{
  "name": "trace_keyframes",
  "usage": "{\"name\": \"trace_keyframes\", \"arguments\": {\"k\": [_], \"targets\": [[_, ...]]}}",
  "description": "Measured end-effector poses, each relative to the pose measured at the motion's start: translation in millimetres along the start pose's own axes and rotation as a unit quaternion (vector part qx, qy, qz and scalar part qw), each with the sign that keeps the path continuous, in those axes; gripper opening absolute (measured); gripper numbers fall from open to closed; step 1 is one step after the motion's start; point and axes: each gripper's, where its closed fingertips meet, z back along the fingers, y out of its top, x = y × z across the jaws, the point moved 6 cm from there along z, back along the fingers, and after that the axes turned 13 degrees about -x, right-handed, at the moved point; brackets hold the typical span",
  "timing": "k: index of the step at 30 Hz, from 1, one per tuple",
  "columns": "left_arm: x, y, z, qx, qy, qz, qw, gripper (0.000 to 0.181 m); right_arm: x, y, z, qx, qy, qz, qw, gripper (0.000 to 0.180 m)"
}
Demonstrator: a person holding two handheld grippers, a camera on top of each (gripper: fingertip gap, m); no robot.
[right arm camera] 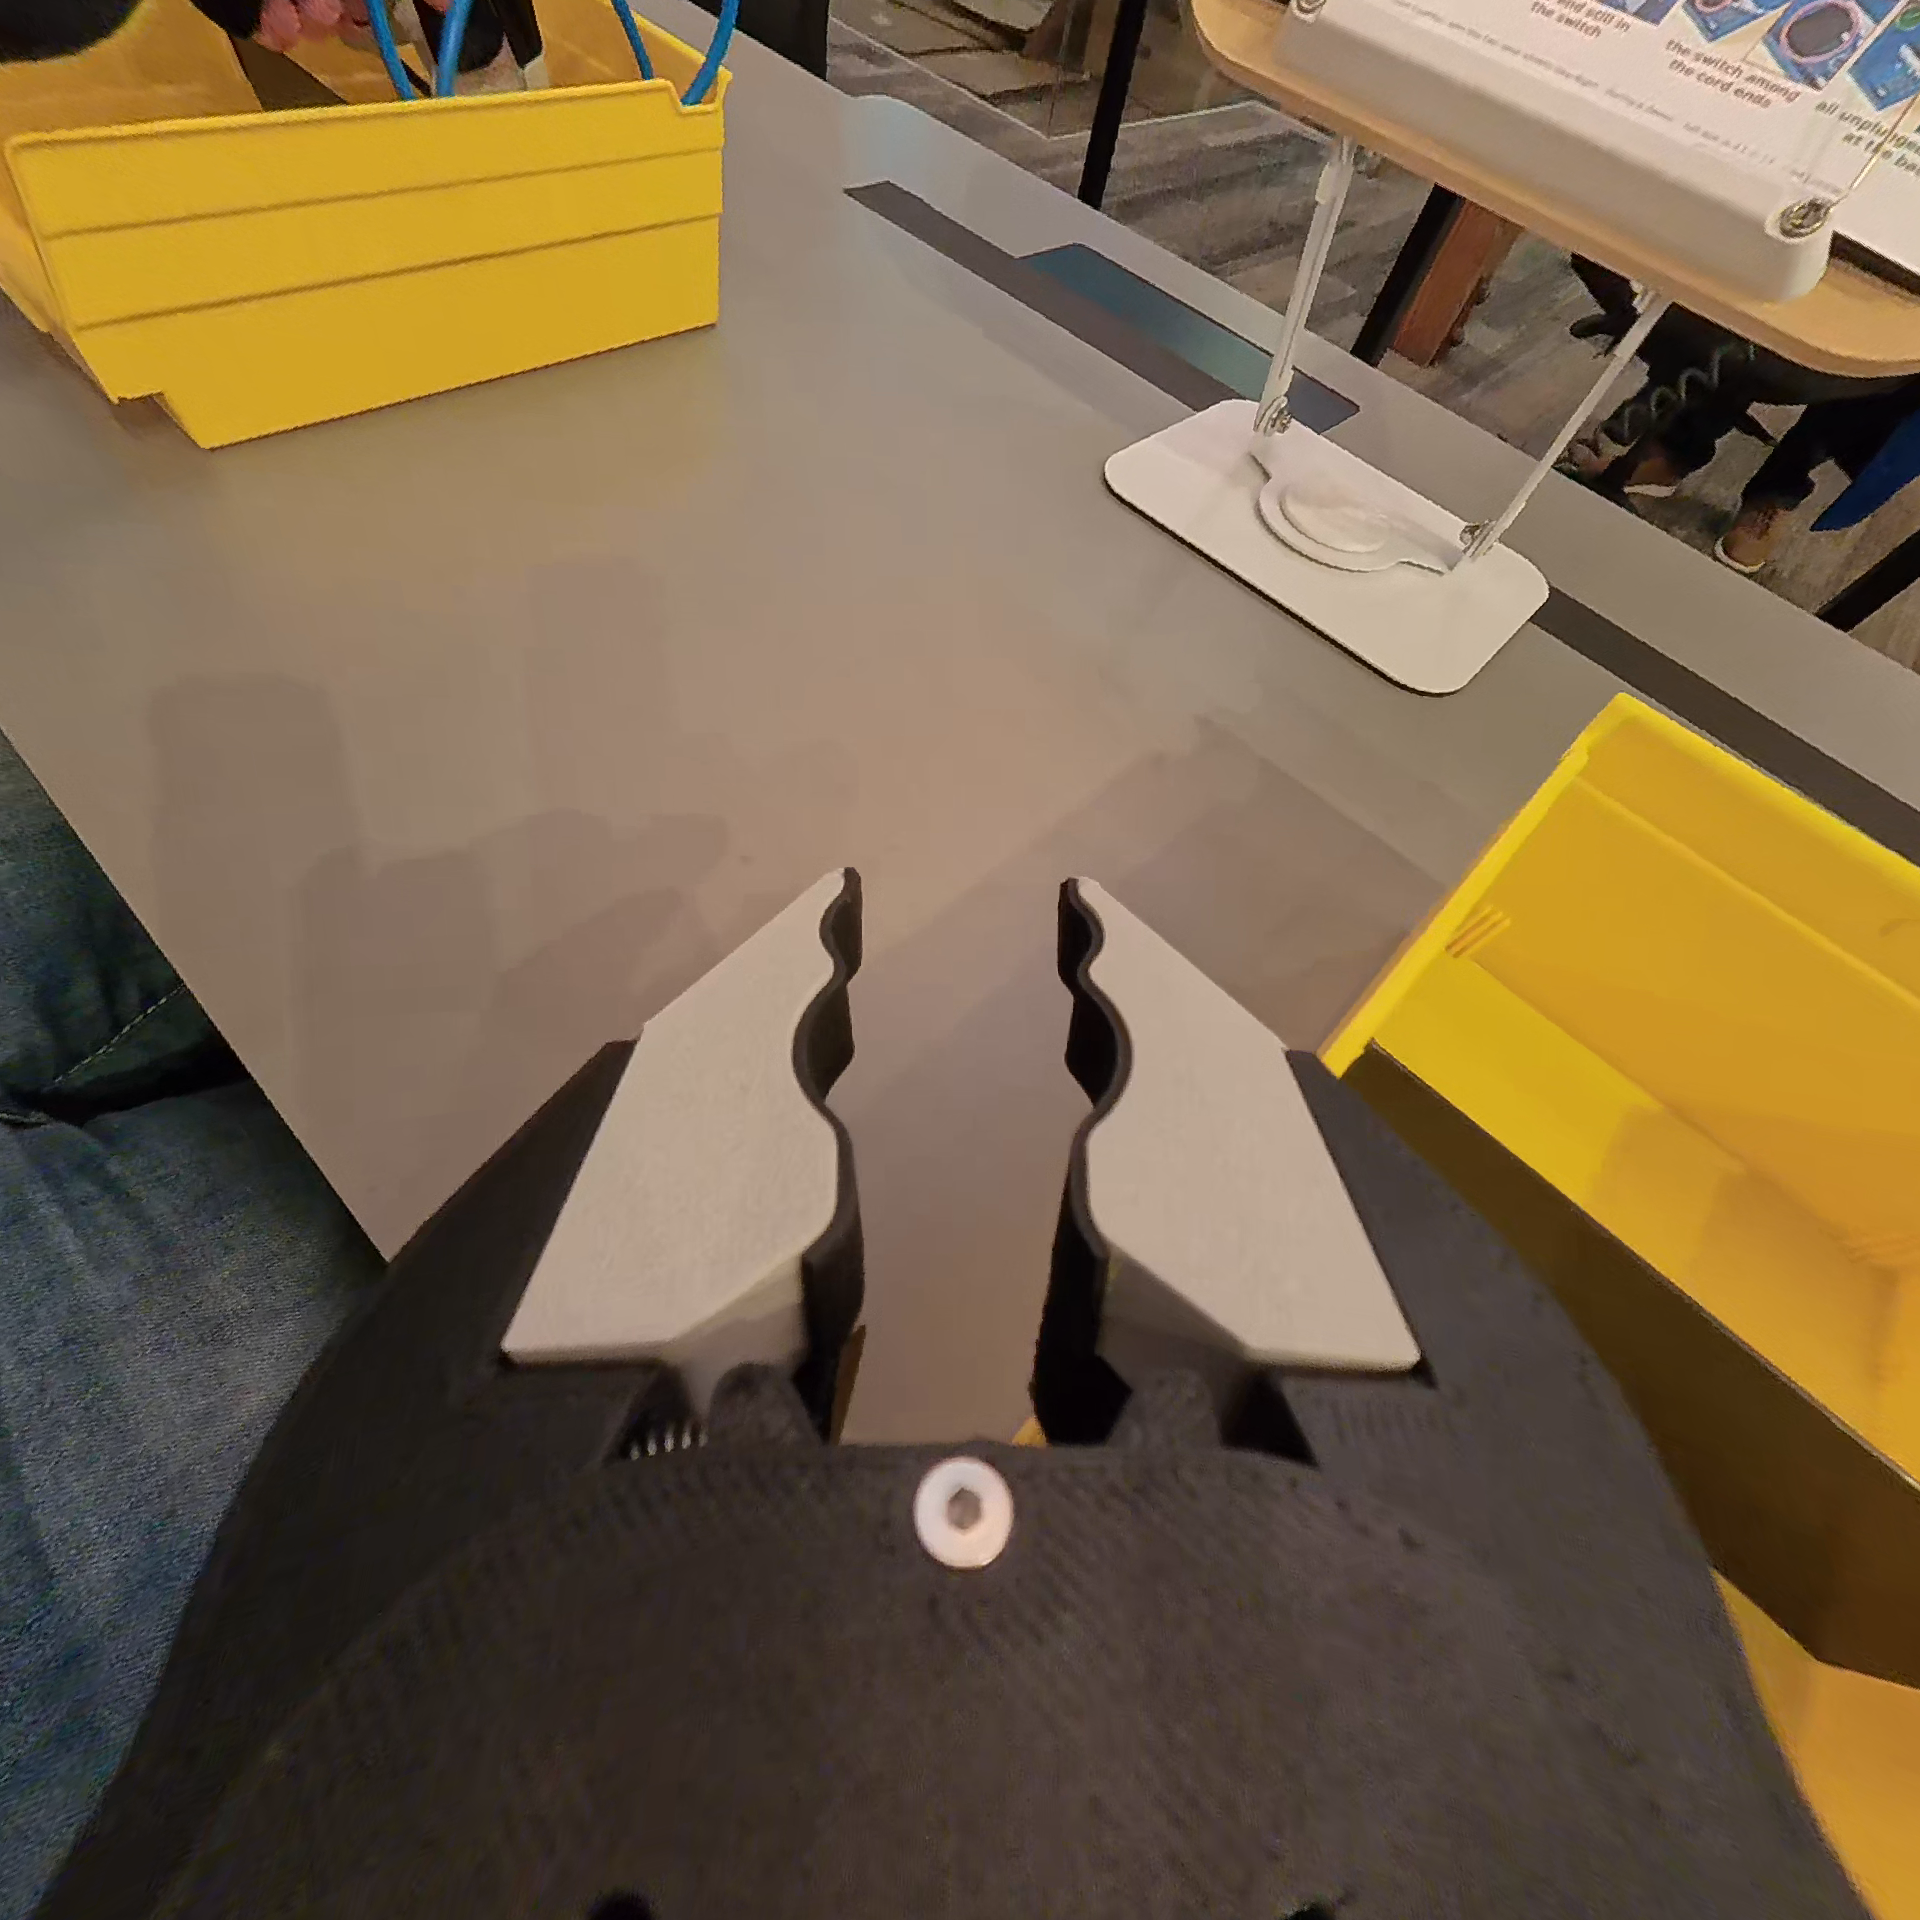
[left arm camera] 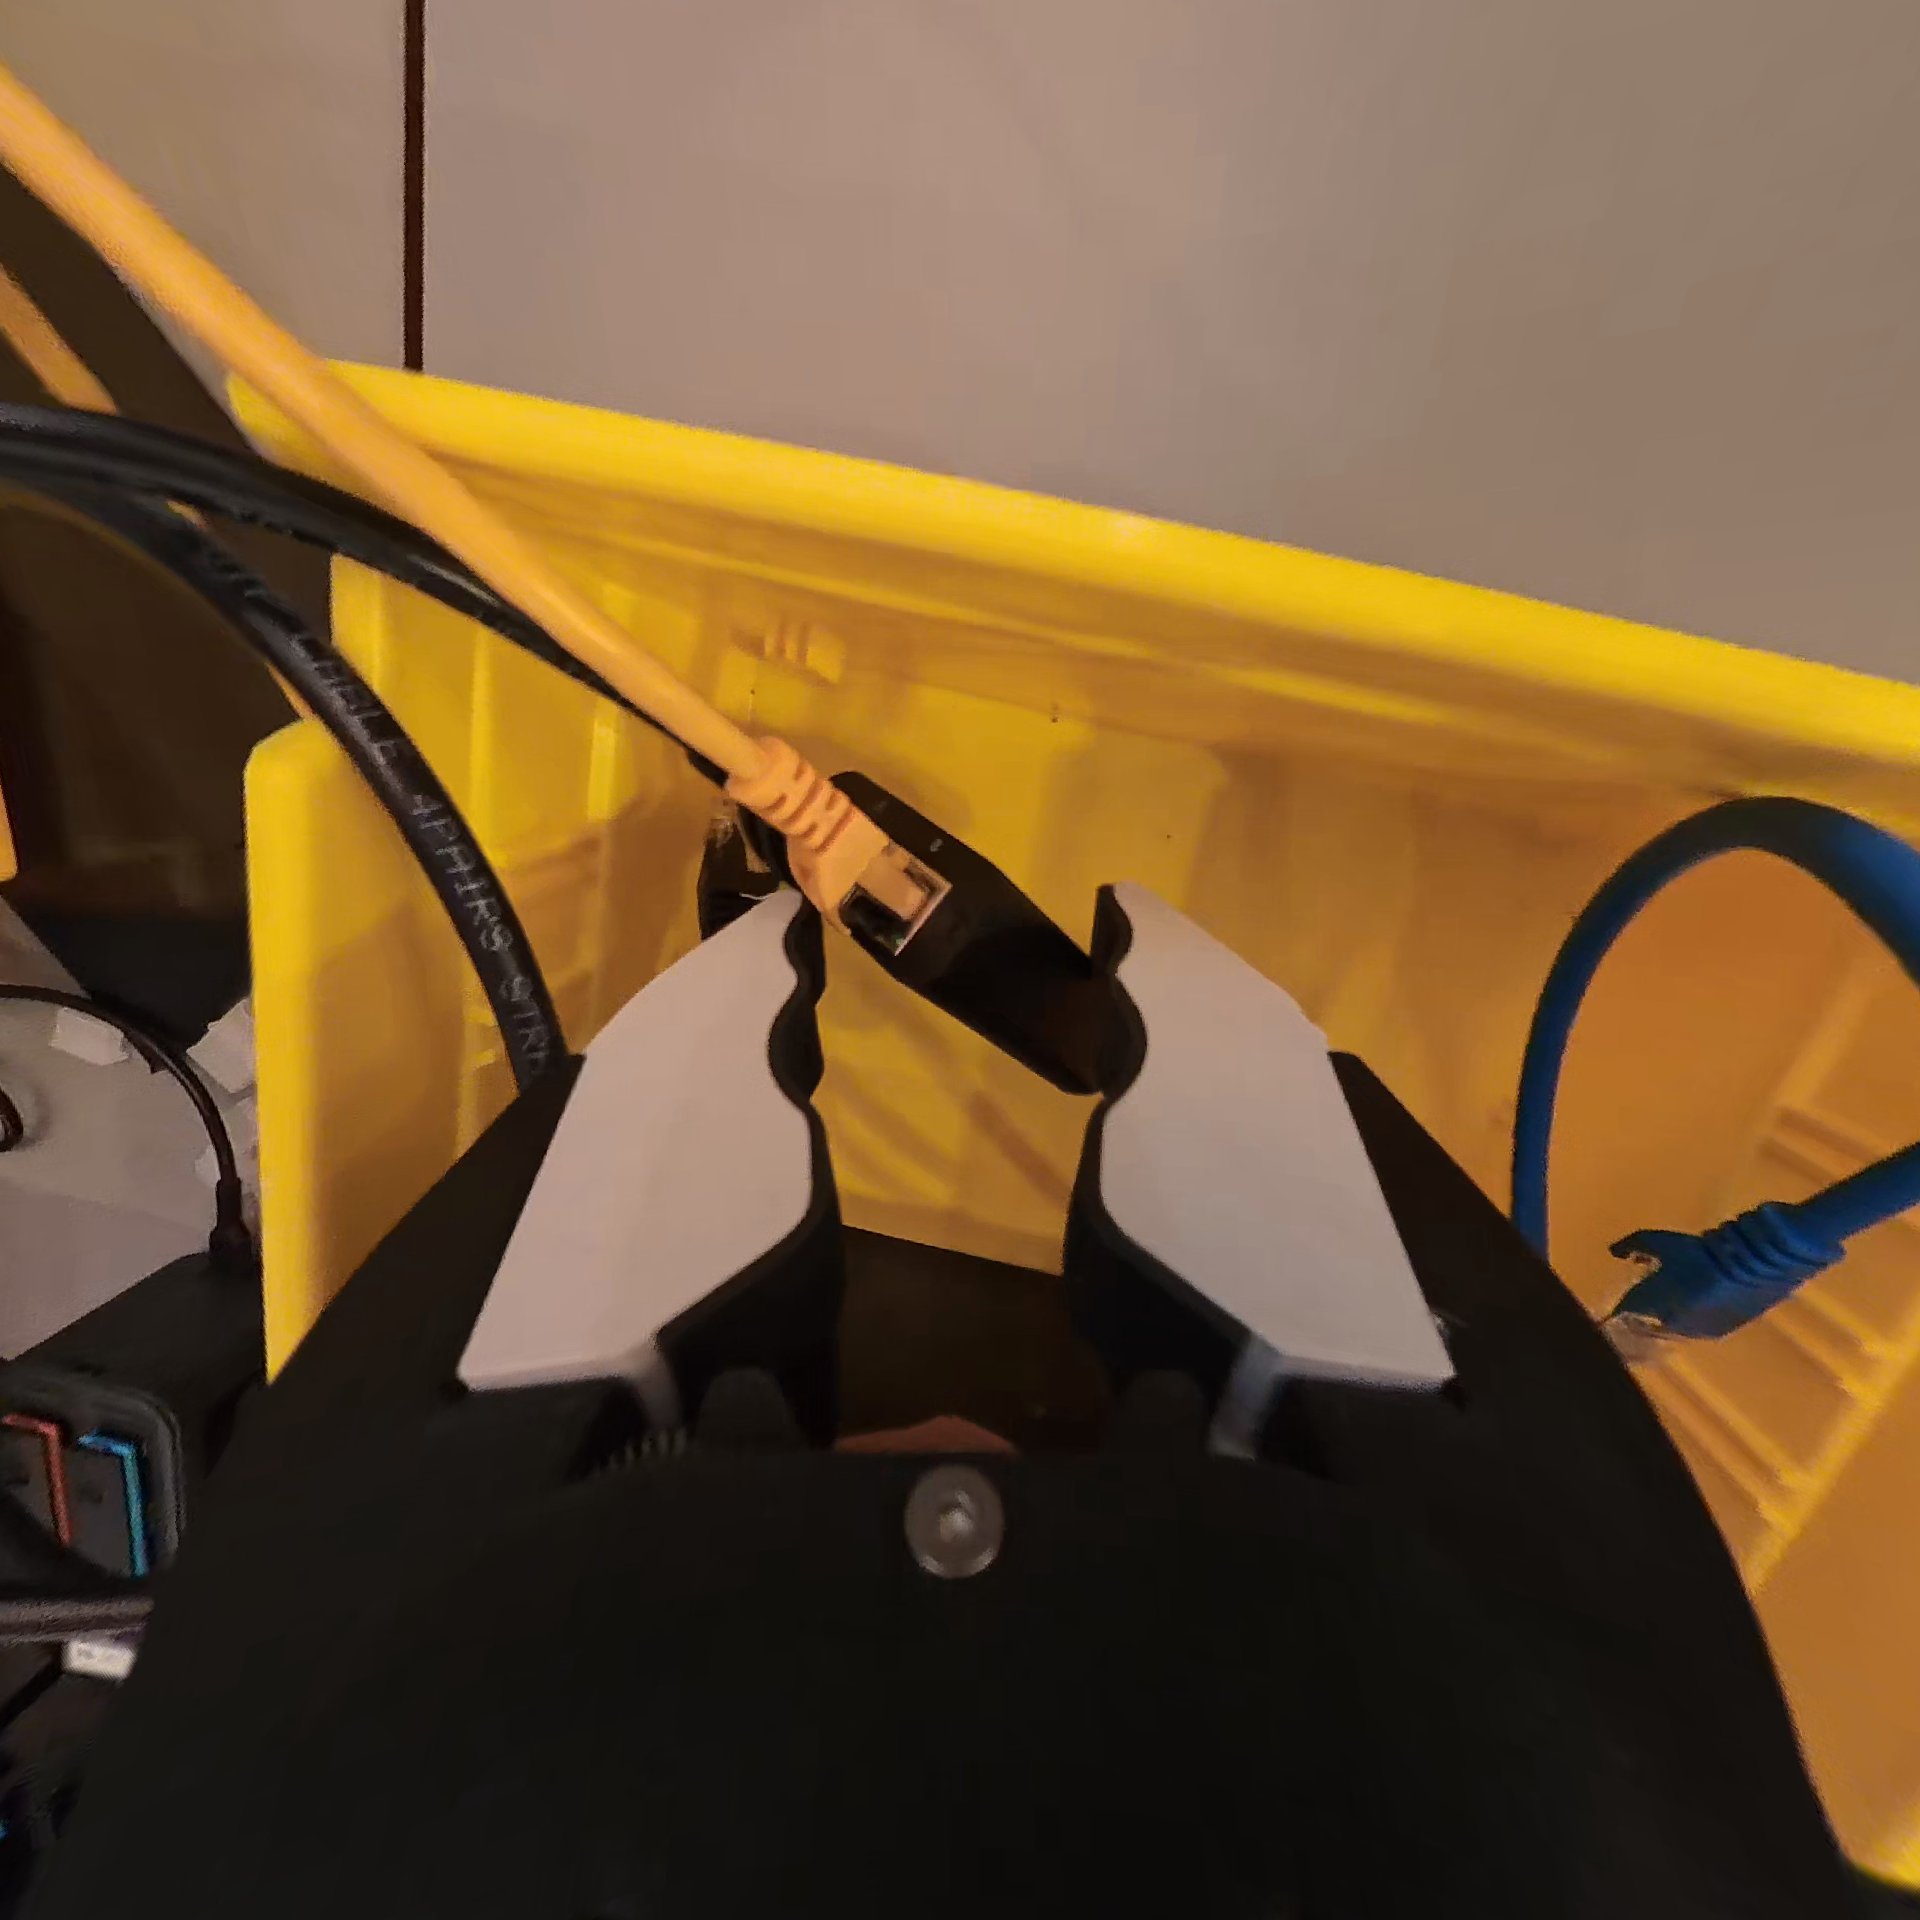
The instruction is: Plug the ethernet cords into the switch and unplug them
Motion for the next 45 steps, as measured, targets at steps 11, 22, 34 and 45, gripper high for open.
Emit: {"name": "trace_keyframes", "arguments": {"k": [11,22,34,45], "targets": [[-7,-18,22,0.084,-0.031,-0.013,0.996,0.033,3,-4,5,0.013,0.006,-0.003,1.0,0.033],[13,-45,110,0.259,-0.021,-0.093,0.961,0.027,1,-4,4,-0.003,-0.002,0.012,1.0,0.033],[57,-67,254,0.449,0.005,-0.178,0.875,0.024,-3,6,12,-0.009,-0.015,0.03,0.999,0.033],[246,-152,300,0.477,0.083,-0.434,0.759,0.024,-7,40,46,0.049,-0.028,0.065,0.996,0.032]]}}
